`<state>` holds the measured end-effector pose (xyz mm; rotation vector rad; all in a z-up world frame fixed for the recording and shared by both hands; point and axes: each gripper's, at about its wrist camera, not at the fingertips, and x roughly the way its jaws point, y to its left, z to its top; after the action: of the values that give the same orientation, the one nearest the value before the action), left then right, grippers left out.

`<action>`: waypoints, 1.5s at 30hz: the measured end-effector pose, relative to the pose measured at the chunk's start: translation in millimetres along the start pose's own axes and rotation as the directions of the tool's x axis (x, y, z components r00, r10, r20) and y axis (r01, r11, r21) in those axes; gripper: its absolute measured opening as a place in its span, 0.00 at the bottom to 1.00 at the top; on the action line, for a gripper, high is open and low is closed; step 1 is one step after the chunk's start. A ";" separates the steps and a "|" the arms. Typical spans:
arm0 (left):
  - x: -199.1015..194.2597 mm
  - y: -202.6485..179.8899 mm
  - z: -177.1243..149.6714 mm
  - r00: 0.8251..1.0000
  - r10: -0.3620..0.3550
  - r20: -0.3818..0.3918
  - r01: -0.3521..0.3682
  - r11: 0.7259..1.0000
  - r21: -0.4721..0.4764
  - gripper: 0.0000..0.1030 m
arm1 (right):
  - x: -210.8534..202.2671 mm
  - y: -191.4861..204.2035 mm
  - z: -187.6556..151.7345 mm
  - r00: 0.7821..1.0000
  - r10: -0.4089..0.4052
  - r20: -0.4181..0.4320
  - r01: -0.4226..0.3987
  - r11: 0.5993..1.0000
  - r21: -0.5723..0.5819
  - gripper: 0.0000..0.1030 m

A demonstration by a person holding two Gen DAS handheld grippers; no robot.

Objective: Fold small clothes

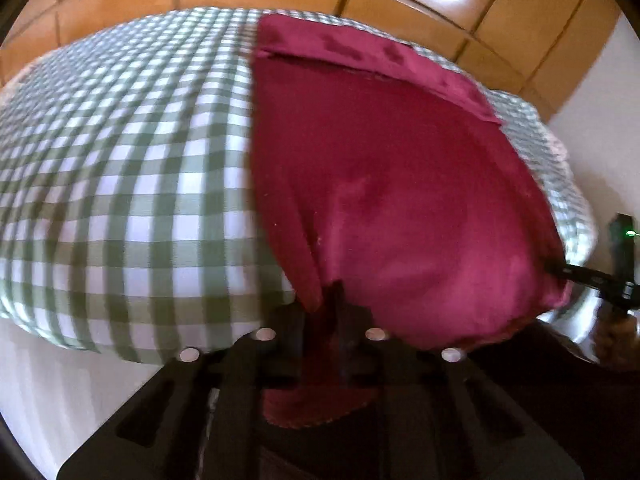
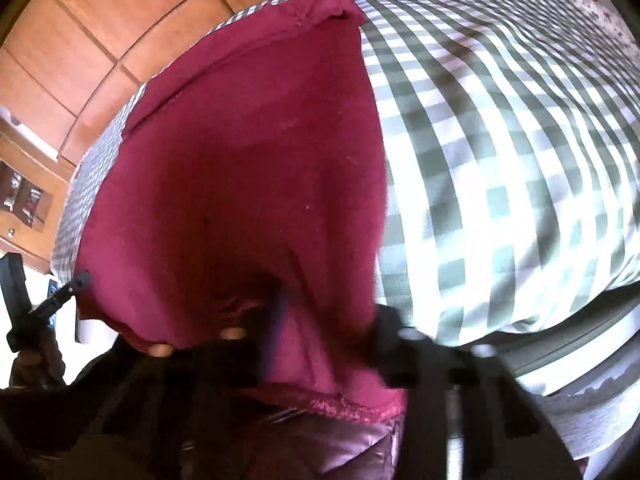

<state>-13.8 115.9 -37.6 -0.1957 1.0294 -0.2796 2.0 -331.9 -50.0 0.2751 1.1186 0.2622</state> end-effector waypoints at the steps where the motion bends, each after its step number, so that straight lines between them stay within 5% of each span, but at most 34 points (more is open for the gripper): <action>1: -2.2 -1.4 -0.1 1.000 -0.012 0.003 0.012 1.000 0.009 0.09 | -5.9 3.5 1.6 1.000 0.013 0.008 -0.013 1.000 -0.006 0.11; 9: -35.1 16.1 33.3 0.973 -0.203 0.110 0.212 0.974 -0.078 0.08 | -37.1 11.9 47.4 0.981 0.133 0.144 -0.134 0.991 -0.002 0.09; 14: -21.7 41.1 85.3 0.949 -0.264 0.172 0.294 0.938 -0.184 0.05 | -18.5 6.9 105.1 0.975 0.110 0.192 -0.121 0.991 0.048 0.09; 22: 23.4 51.2 164.2 0.957 -0.198 0.214 0.241 0.950 -0.199 0.04 | 15.9 -2.5 162.8 0.978 0.049 0.201 -0.074 0.990 0.118 0.10; 24: 34.5 52.5 182.9 0.960 -0.189 0.206 0.231 0.951 -0.203 0.04 | 20.6 -9.3 173.0 0.977 0.071 0.203 -0.104 0.983 0.154 0.21; 26: 42.6 57.3 193.4 0.976 -0.127 0.176 0.168 0.955 -0.243 0.16 | 19.4 -14.2 179.6 0.969 0.083 0.232 -0.124 0.978 0.165 0.51; 27: 43.1 61.7 193.7 0.980 -0.106 0.170 0.149 0.953 -0.263 0.36 | 12.4 -18.1 179.4 0.960 0.073 0.270 -0.126 0.975 0.184 0.64; 28: 41.9 67.7 192.9 0.982 -0.079 0.172 0.127 0.949 -0.289 0.64 | 5.5 -22.4 178.8 0.951 0.072 0.300 -0.137 0.970 0.202 0.90; 29: 35.6 78.6 187.2 0.980 -0.044 0.192 0.107 0.938 -0.330 0.73 | -4.4 -27.8 174.1 0.939 0.075 0.337 -0.156 0.963 0.221 0.95; 33: 20.9 113.3 157.2 0.978 -0.056 0.199 0.131 0.911 -0.390 0.78 | -21.7 -41.6 149.5 0.938 0.072 0.339 -0.153 0.963 0.221 0.95; 37: 9.9 104.2 122.7 0.969 -0.141 0.203 0.192 0.947 -0.257 0.78 | -15.9 -38.1 109.3 0.968 0.011 0.251 -0.049 0.988 0.148 0.94; 42: 34.2 69.8 114.0 0.973 -0.175 0.148 0.199 0.965 -0.169 0.78 | 9.5 -27.7 111.1 0.966 -0.007 0.260 -0.031 0.990 0.139 0.76; 44: 41.5 58.4 118.0 0.974 -0.169 0.153 0.192 0.970 -0.149 0.64 | 18.6 -19.7 120.8 0.967 0.001 0.256 -0.035 0.991 0.130 0.51; 45: 44.8 55.9 120.4 0.971 -0.185 0.148 0.208 0.966 -0.153 0.48 | 21.9 -17.9 124.0 0.969 -0.001 0.248 -0.030 0.992 0.121 0.41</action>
<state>119.6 158.1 -29.8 -0.4649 0.9023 -0.3559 124.9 -351.8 -23.8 0.4149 0.8867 0.1664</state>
